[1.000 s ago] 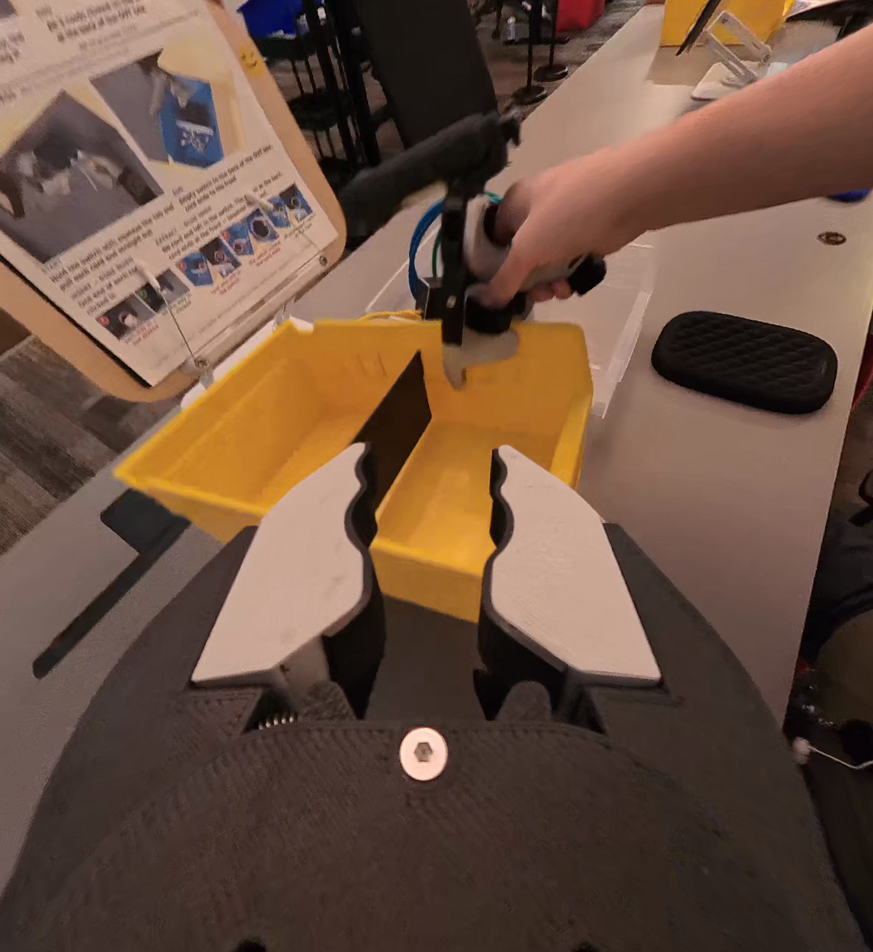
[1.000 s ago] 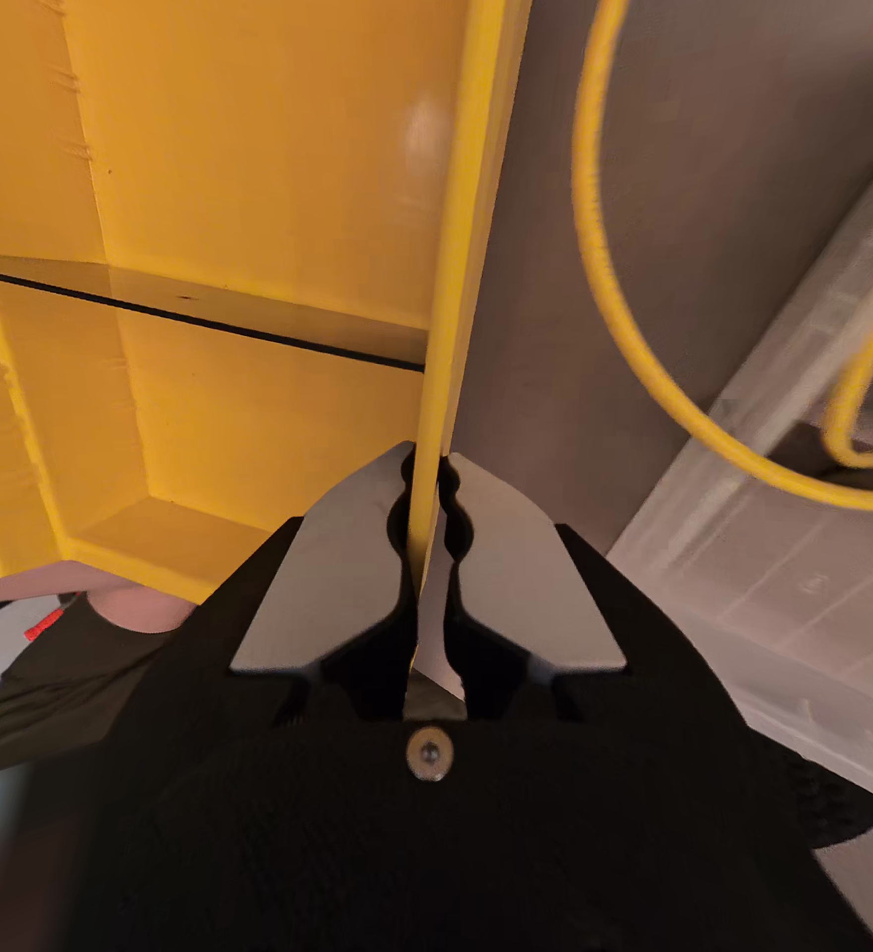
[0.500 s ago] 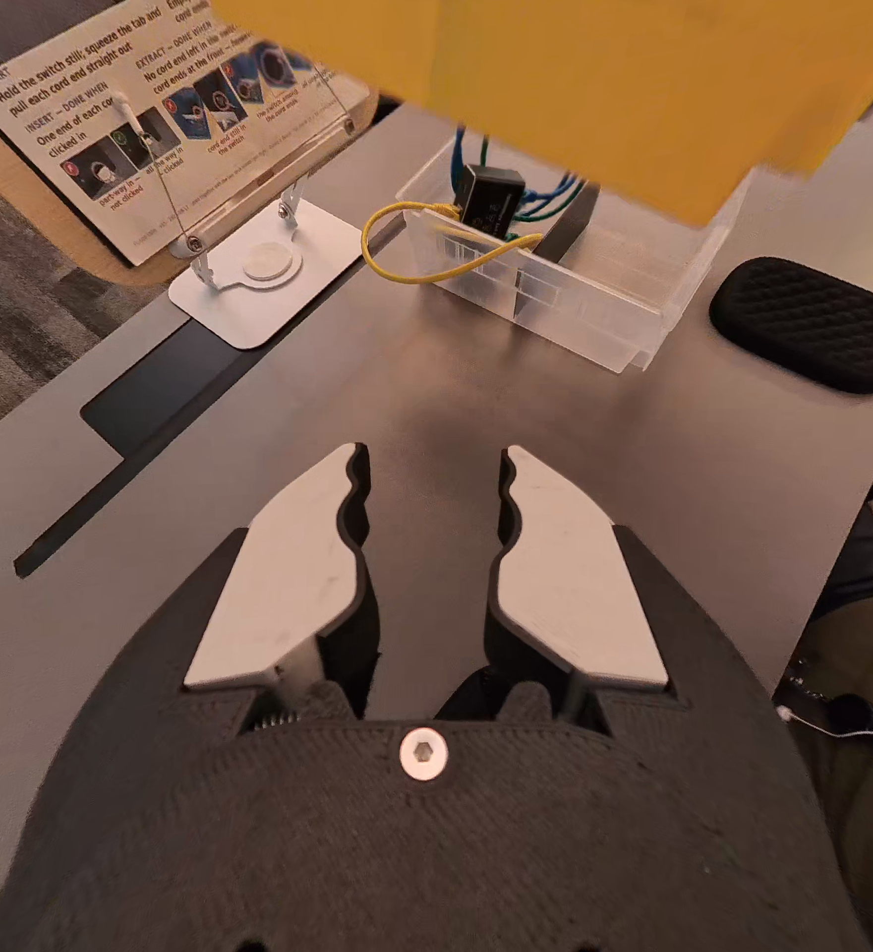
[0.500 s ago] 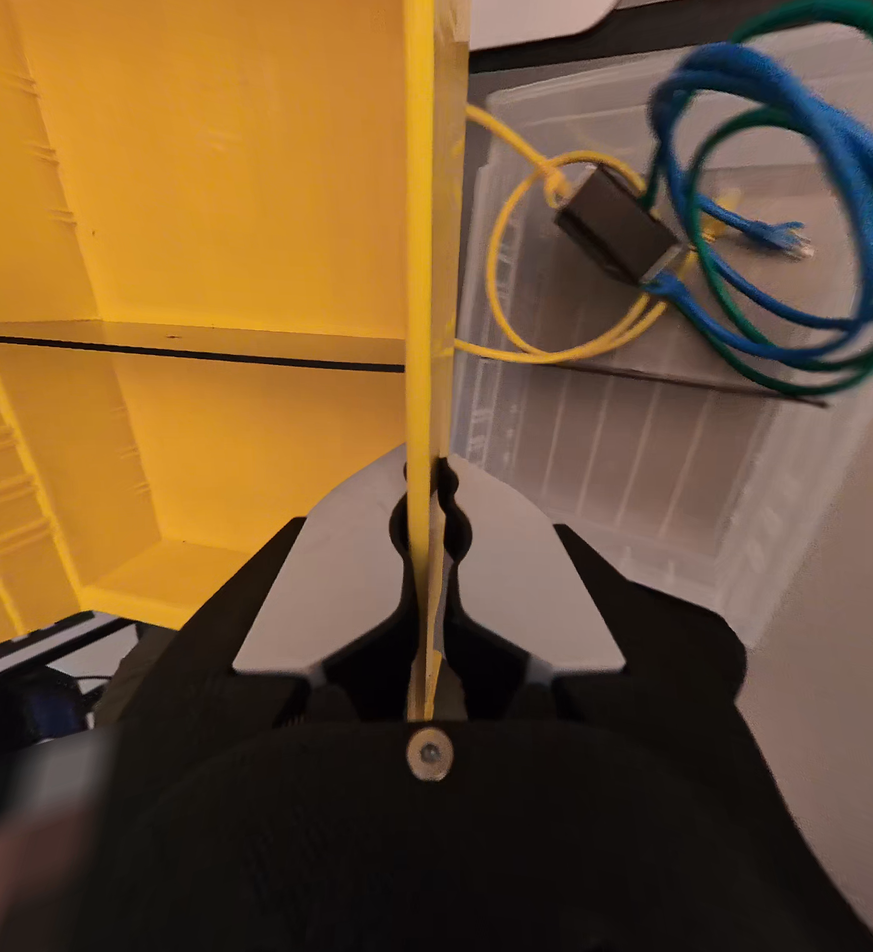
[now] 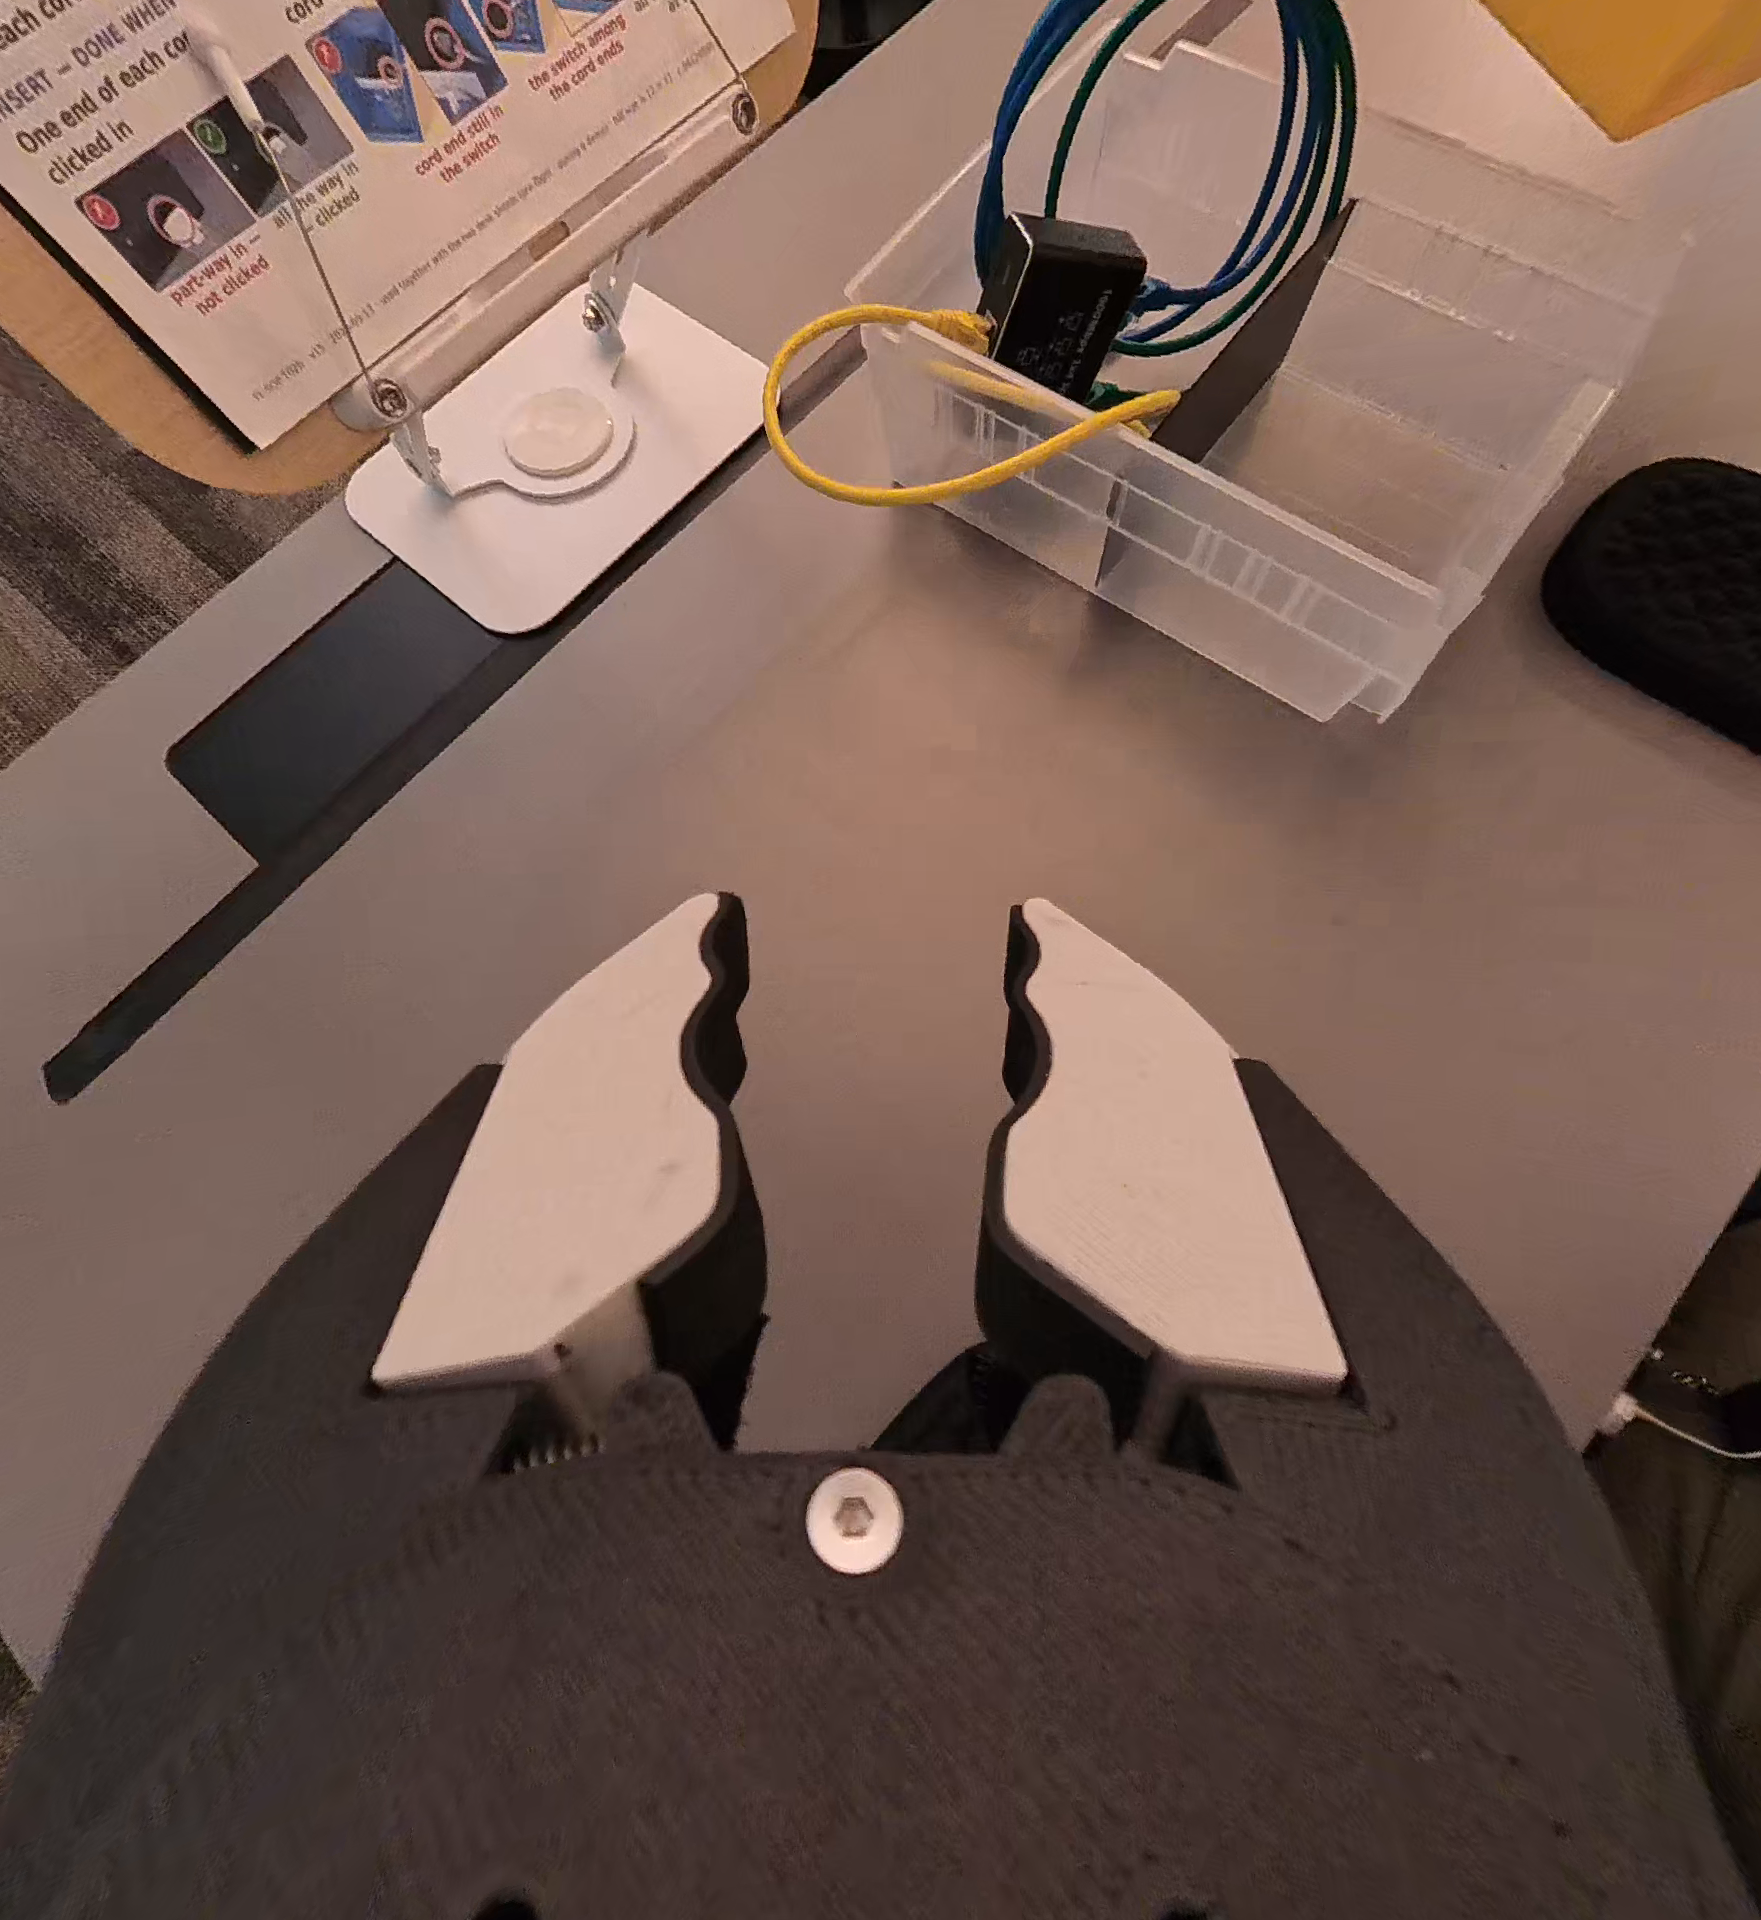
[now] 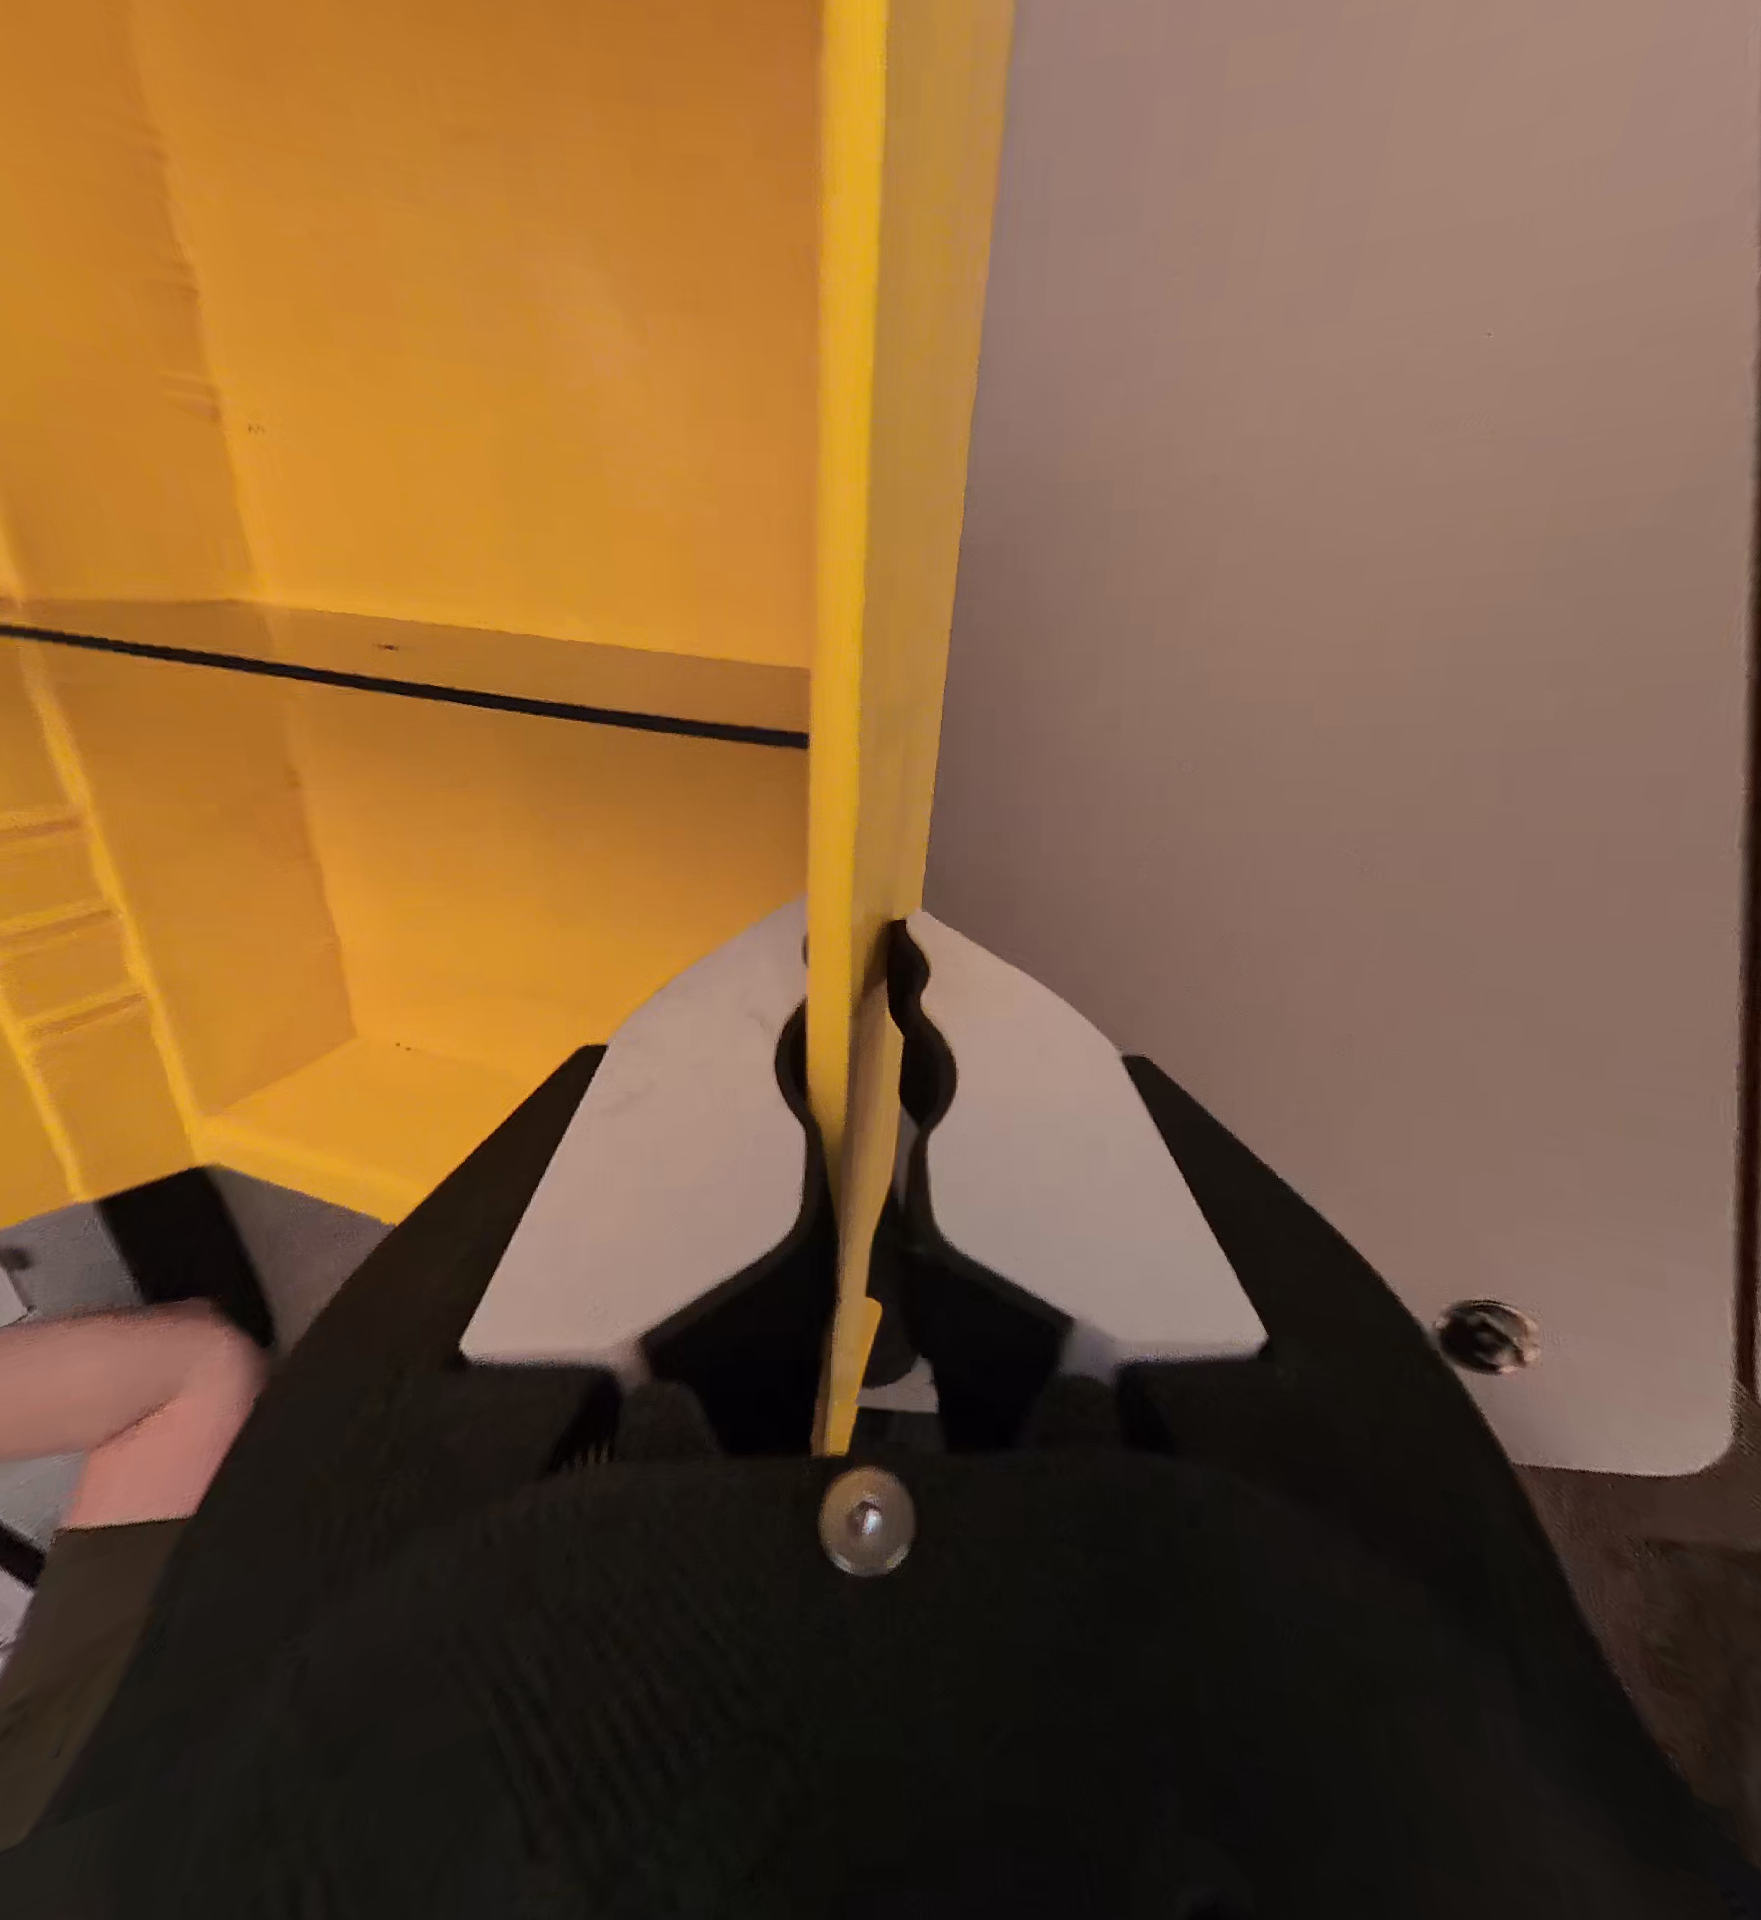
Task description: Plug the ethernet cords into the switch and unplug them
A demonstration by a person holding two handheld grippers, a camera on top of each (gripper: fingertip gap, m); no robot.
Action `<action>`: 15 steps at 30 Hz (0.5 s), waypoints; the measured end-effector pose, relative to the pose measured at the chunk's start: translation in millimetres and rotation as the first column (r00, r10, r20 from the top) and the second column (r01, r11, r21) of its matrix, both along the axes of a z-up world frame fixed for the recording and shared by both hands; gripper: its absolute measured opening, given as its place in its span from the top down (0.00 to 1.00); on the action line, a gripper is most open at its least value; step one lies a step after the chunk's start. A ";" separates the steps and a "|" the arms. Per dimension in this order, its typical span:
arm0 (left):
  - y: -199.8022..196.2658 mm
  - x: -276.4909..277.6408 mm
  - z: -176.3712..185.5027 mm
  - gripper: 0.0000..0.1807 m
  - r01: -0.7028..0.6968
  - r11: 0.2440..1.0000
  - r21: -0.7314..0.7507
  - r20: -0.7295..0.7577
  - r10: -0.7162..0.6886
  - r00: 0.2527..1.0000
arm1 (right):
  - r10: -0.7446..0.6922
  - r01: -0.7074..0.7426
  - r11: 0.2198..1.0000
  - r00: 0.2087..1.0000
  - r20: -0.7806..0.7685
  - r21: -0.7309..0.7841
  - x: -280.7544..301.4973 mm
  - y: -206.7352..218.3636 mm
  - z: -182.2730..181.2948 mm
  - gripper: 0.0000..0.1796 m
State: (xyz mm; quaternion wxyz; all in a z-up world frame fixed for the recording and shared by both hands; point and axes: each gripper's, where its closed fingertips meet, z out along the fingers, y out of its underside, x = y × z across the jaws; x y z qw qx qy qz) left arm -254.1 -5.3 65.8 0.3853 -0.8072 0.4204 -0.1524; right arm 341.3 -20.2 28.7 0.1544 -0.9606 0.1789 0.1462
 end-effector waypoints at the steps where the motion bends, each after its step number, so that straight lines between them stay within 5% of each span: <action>1: 1.0 0.9 -1.3 0.74 -0.003 1.000 -0.002 -0.007 0.003 1.000 | -0.009 0.009 1.000 1.000 0.006 -0.010 11.2 -3.5 -6.9 0.96; 9: 5.8 25.1 -12.3 0.73 0.009 0.999 -0.032 -0.039 -0.010 0.999 | -0.012 0.009 0.999 0.998 -0.058 -0.050 63.5 -14.5 -62.6 0.96; 15: 21.1 130.4 -22.6 0.58 0.087 0.990 -0.107 0.224 -0.061 0.973 | 0.038 -0.042 0.998 0.996 -0.084 -0.044 80.0 -18.3 -87.9 0.95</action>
